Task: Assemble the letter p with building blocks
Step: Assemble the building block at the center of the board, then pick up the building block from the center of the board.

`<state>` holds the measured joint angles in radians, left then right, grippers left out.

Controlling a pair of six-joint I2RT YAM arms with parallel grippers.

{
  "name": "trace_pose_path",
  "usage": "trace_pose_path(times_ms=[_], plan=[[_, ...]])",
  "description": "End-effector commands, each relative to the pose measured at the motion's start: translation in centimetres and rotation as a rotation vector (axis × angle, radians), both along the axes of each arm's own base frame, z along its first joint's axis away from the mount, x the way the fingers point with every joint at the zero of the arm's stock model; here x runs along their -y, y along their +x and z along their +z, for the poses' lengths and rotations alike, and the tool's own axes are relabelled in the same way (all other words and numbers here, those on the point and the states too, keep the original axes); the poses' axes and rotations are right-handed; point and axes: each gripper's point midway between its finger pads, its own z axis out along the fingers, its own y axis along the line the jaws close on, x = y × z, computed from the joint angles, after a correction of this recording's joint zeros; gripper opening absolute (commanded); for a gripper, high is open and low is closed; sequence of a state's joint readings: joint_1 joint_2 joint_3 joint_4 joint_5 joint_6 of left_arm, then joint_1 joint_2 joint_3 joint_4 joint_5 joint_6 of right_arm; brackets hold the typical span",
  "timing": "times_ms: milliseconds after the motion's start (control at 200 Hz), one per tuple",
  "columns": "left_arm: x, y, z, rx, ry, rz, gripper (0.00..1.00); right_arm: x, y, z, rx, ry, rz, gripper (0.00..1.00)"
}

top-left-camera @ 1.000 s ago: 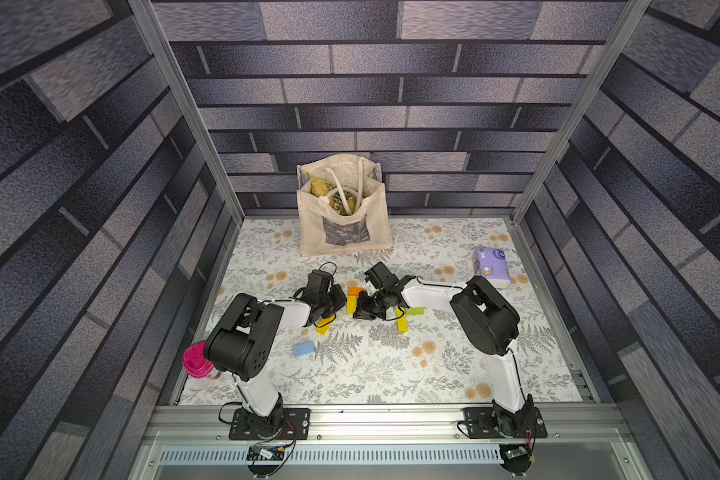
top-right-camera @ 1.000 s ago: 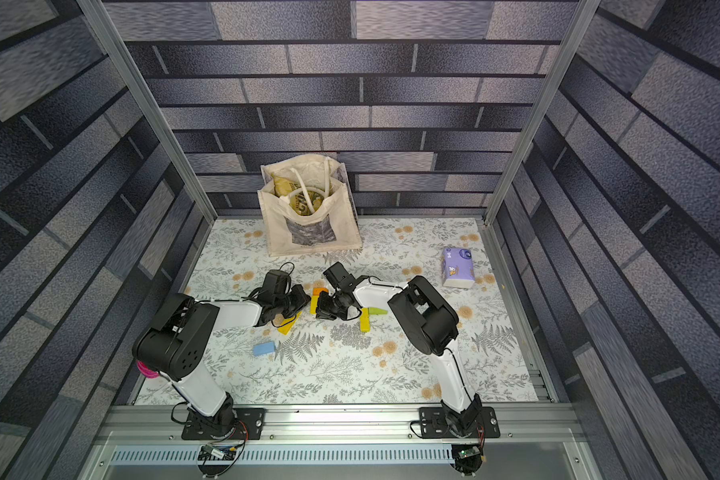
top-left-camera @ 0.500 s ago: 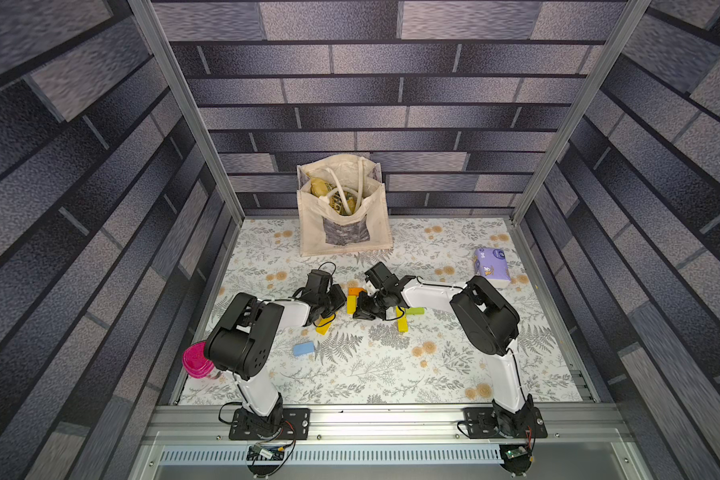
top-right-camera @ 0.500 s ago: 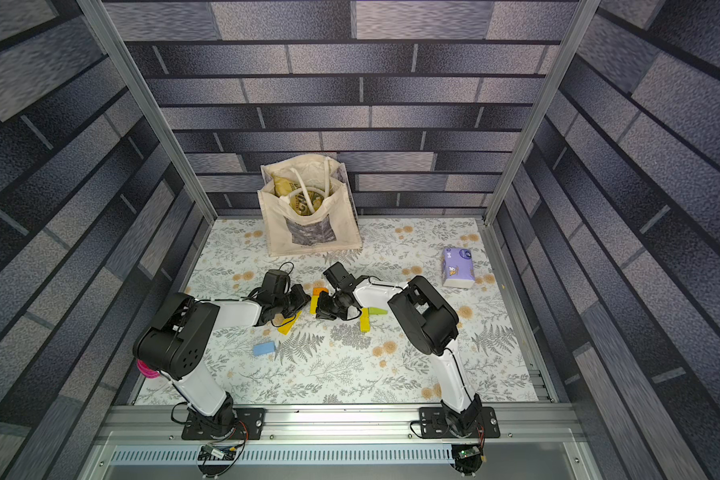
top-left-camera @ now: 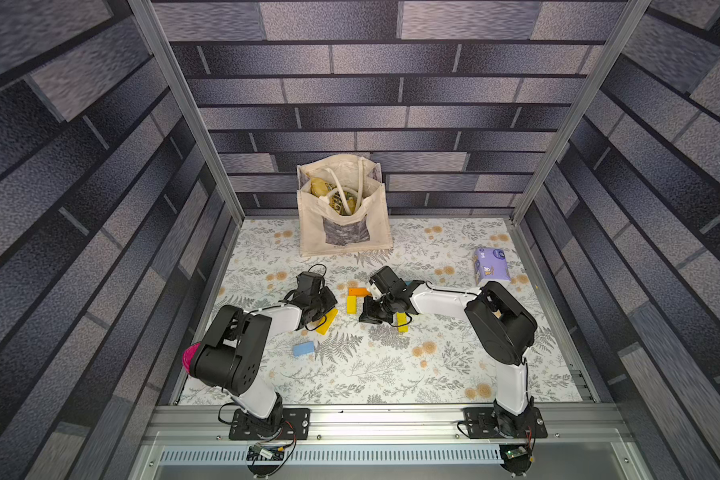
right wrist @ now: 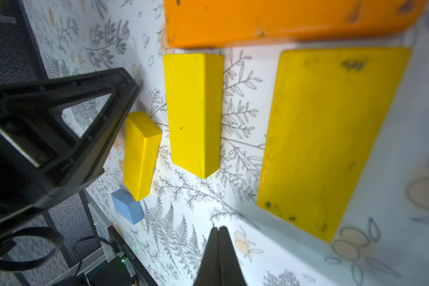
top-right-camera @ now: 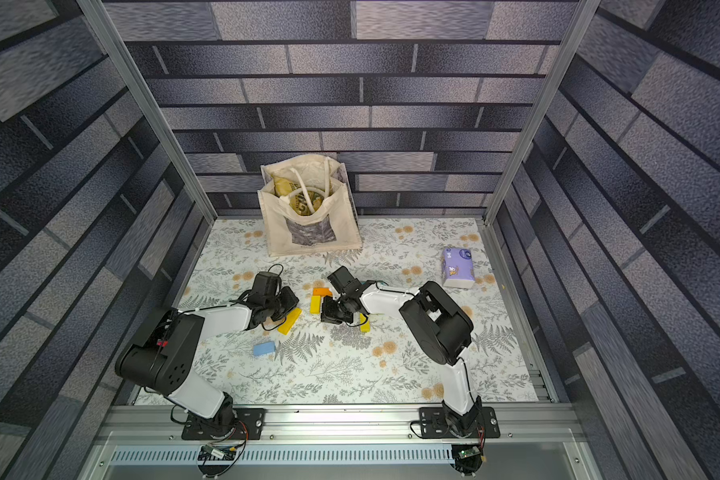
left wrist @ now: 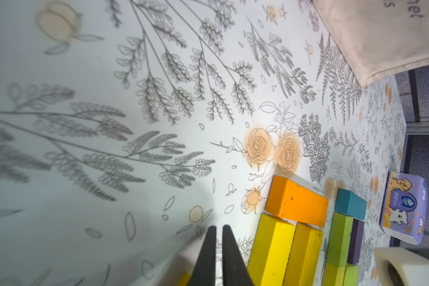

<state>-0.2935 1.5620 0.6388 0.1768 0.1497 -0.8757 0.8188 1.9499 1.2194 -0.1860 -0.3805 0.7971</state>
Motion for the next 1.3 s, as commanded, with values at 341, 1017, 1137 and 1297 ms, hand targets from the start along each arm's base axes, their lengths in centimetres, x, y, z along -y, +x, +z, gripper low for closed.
trace_pose_path(times_ms=[341, 1017, 1137, 1297], plan=[[-5.9, -6.1, 3.7, -0.011, 0.387, -0.017, 0.69, 2.9, 2.7, 9.2, 0.401, -0.098, 0.079, 0.39], [-6.0, -13.6, 1.1, -0.33, 0.423, 0.101, 0.76, 6.2, 1.8, 8.7, 0.397, -0.128, 0.054, 0.51], [-6.7, -14.6, 1.1, -0.311, 0.432, 0.095, 0.77, 6.3, 1.6, 8.3, 0.386, -0.129, 0.066, 0.52], [-8.0, -15.3, 1.9, -0.239, 0.46, 0.089, 0.77, 6.1, 1.4, 7.9, 0.373, -0.118, 0.072, 0.52]])
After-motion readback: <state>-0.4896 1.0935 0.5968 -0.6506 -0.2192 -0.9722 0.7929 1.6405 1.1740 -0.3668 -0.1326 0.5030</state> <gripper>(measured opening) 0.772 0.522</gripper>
